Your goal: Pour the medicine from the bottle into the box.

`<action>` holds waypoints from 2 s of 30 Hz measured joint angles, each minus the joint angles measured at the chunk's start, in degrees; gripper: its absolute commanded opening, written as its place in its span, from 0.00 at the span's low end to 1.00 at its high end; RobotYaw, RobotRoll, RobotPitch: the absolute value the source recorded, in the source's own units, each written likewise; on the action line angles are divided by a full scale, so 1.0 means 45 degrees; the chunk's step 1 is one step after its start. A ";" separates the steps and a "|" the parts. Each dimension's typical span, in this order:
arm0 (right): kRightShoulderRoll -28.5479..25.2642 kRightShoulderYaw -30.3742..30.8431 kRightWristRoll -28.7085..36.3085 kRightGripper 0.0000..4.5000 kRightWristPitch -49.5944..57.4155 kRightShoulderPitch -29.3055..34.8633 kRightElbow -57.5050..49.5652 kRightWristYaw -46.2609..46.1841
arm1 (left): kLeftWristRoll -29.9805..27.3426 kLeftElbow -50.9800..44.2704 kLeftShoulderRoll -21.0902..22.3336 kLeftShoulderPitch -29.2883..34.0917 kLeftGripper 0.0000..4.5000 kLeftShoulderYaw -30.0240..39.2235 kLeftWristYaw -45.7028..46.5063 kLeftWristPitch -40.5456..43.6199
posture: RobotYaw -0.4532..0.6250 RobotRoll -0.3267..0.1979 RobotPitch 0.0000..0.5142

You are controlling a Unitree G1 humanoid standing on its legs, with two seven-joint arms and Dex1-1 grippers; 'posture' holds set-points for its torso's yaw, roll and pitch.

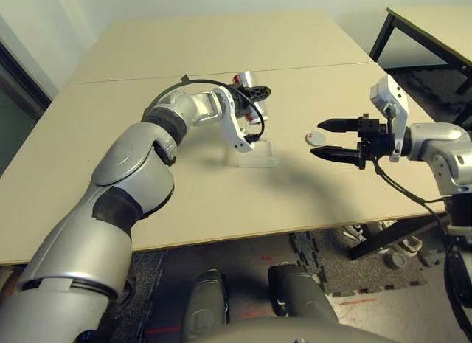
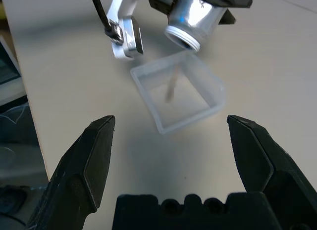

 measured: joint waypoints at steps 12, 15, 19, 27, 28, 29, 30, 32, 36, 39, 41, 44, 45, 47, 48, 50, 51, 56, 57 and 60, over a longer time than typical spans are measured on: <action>0.0196 0.0002 0.0155 1.00 0.0033 -0.0052 -0.0007 -0.0210 | -0.4140 0.0574 0.0158 0.0666 0.58 0.3725 -0.3742 -0.0887 | 0.28 0.62 0.07; 0.0197 0.0001 0.0152 1.00 0.0008 -0.0050 0.0059 -0.0265 | -0.7847 0.0571 0.0125 0.1609 0.58 0.7028 -0.7392 -0.0957 | 0.29 0.62 0.08; 0.0193 -0.0020 0.0149 1.00 -0.0139 -0.0049 0.0335 -0.0369 | -1.1682 0.0329 0.0153 0.2664 0.58 1.0385 -1.0882 -0.0061 | 0.31 0.62 0.09; 0.0492 -0.0073 0.0023 1.00 -0.1086 -0.0374 0.1823 -0.0860 | -1.5708 -0.2247 0.0284 0.5237 0.58 1.3815 -1.2808 0.2599 | 0.34 0.62 0.10; 0.0502 -0.0070 -0.0009 1.00 -0.1161 -0.0465 0.1973 -0.0887 | -1.5928 -0.2569 0.0279 0.5555 0.58 1.3979 -1.2808 0.2916 | 0.34 0.62 0.10; 0.0519 -0.0070 -0.0030 1.00 -0.1255 -0.0531 0.2079 -0.0920 | -1.6128 -0.2835 0.0254 0.5814 0.58 1.4138 -1.2788 0.3181 | 0.34 0.62 0.11; 0.0563 -0.0069 -0.0046 1.00 -0.1344 -0.0589 0.2153 -0.0934 | -1.6303 -0.3228 0.0251 0.6113 0.58 1.4270 -1.2687 0.3406 | 0.34 0.62 0.11; 0.0667 -0.0064 -0.0084 1.00 -0.1514 -0.0673 0.2403 -0.0950 | -1.6661 -0.3858 0.0202 0.6627 0.58 1.4603 -1.2332 0.3759 | 0.34 0.62 0.11; 0.0846 -0.0046 -0.0172 1.00 -0.1672 -0.0705 0.2657 -0.0968 | -1.7189 -0.4220 0.0085 0.7126 0.58 1.5139 -1.1686 0.4185 | 0.34 0.62 0.12; 0.0854 -0.0047 -0.0189 1.00 -0.1746 -0.0767 0.2784 -0.0976 | -1.7254 -0.4215 -0.0065 0.7217 0.58 1.5176 -1.1503 0.4242 | 0.33 0.62 0.12; 0.0898 -0.0047 -0.0206 1.00 -0.1785 -0.0777 0.2884 -0.1018 | -1.7298 -0.4135 -0.0248 0.7225 0.58 1.5177 -1.1417 0.4242 | 0.33 0.62 0.12; 0.0964 -0.0046 -0.0225 1.00 -0.1792 -0.0777 0.2904 -0.1095 | -1.7319 -0.3886 -0.0432 0.7263 0.58 1.5174 -1.1342 0.4230 | 0.32 0.62 0.13; 0.0973 -0.0047 -0.0227 1.00 -0.1792 -0.0777 0.2902 -0.1118 | -1.7334 -0.3730 -0.0438 0.7260 0.58 1.5176 -1.1328 0.4206 | 0.32 0.62 0.14; 0.0977 -0.0047 -0.0229 1.00 -0.1791 -0.0768 0.2901 -0.1187 | -1.7410 -0.3368 -0.0457 0.7261 0.58 1.5230 -1.1272 0.4170 | 0.31 0.62 0.14; 0.0995 -0.0046 -0.0243 1.00 -0.1790 -0.0766 0.2899 -0.1212 | -1.7439 -0.3190 -0.0462 0.7252 0.58 1.5238 -1.1262 0.4121 | 0.31 0.62 0.14; 0.1018 -0.0045 -0.0290 1.00 -0.1790 -0.0761 0.2896 -0.1229 | -1.7444 -0.2938 -0.0461 0.7239 0.58 1.5249 -1.1225 0.4066 | 0.31 0.62 0.15; 0.1033 -0.0045 -0.0305 1.00 -0.1790 -0.0760 0.2895 -0.1234 | -1.7448 -0.2842 -0.0461 0.7229 0.58 1.5257 -1.1216 0.4037 | 0.31 0.62 0.16; 0.1054 -0.0044 -0.0316 1.00 -0.1725 -0.0760 0.2831 -0.1239 | -1.7458 -0.2432 -0.0457 0.7164 0.58 1.5342 -1.1130 0.3742 | 0.30 0.62 0.20; 0.1053 -0.0045 -0.0316 1.00 -0.1706 -0.0760 0.2817 -0.1240 | -1.7458 -0.2420 -0.0457 0.7165 0.58 1.5348 -1.1126 0.3674 | 0.30 0.62 0.22; 0.1050 -0.0045 -0.0309 1.00 -0.1542 -0.0683 0.2607 -0.1236 | -1.7466 -0.2418 -0.0467 0.7167 0.58 1.5361 -1.1126 0.3469 | 0.31 0.62 0.24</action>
